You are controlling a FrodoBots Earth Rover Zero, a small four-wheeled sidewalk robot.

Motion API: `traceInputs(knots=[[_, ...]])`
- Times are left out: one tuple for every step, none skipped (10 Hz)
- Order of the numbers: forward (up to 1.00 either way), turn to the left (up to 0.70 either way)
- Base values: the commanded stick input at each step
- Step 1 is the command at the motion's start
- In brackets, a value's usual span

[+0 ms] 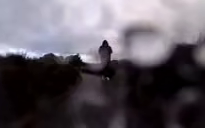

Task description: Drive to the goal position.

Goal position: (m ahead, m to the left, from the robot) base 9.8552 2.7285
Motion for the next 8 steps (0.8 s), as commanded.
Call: traceInputs(knots=[[0.70, 0.14], [0.70, 0.14], [0.70, 0.14], [0.70, 0.14], [0.70, 0.14], [0.70, 0.14], [0.70, 0.14], [0.70, 0.14]])
